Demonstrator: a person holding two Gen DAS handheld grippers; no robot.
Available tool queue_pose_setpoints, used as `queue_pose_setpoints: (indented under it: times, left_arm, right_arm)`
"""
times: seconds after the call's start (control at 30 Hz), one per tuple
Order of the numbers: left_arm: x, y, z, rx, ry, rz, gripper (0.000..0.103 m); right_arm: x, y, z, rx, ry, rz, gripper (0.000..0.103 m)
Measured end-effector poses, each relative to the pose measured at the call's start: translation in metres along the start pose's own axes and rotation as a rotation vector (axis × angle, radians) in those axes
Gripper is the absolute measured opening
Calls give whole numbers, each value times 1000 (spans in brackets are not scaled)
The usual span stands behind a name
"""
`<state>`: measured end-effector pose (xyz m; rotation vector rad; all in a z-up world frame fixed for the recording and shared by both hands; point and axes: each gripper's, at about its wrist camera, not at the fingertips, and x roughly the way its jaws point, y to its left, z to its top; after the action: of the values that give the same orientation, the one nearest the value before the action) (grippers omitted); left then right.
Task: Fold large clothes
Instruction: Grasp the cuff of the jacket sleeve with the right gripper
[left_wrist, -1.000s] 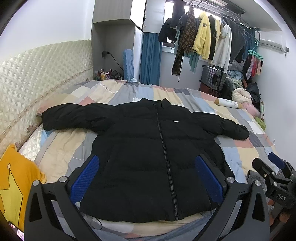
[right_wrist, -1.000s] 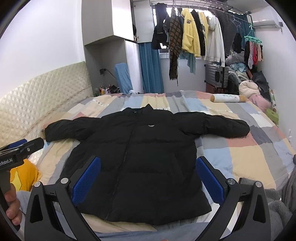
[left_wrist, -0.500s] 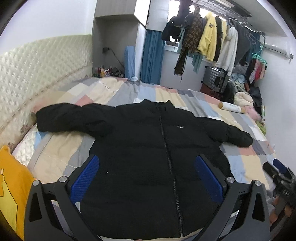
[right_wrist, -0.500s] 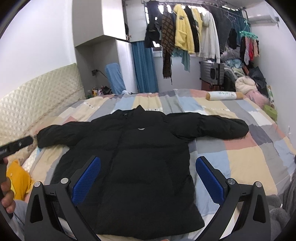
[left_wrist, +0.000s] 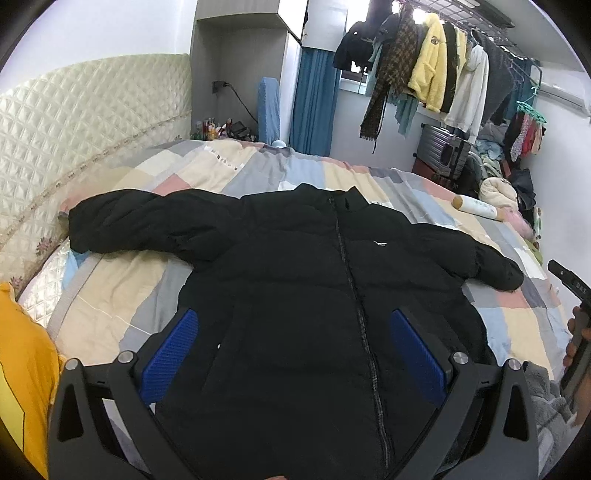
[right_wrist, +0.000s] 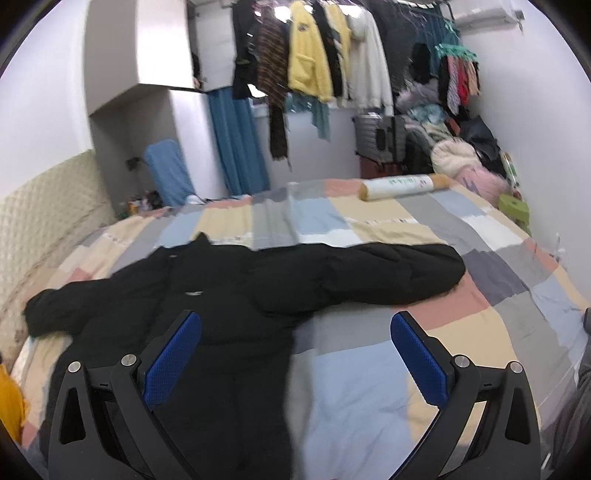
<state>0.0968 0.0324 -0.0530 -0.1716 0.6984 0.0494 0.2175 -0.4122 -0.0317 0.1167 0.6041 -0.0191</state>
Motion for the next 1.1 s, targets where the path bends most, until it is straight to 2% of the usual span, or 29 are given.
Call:
queue_pose_setpoints:
  times: [0.07, 0.33, 0.5, 0.7, 0.9, 1.0, 1.07, 1.1]
  left_arm:
    - [5, 3, 1, -12, -8, -9, 103]
    - [17, 6, 1, -48, -52, -38, 103]
    - [29, 9, 2, -78, -55, -36, 103]
    - [60, 9, -6, -95, -4, 14, 103]
    - [89, 0, -14, -74, 61, 50, 103]
    - [99, -5, -13, -53, 61, 74, 103]
    - [106, -7, -11, -49, 61, 77, 103]
    - [110, -9, -11, -50, 62, 78, 103]
  right_arm:
    - [17, -18, 2, 18, 16, -14, 103]
    - [97, -108, 4, 216, 80, 56, 103]
    - [139, -163, 2, 356, 108, 43, 103]
    - [176, -230, -5, 615, 66, 41, 103]
    - [222, -292, -24, 864, 15, -12, 103]
    - [243, -310, -32, 941, 2, -15, 102]
    - [252, -315, -30, 942, -46, -20, 101]
    - [255, -316, -27, 924, -59, -20, 94]
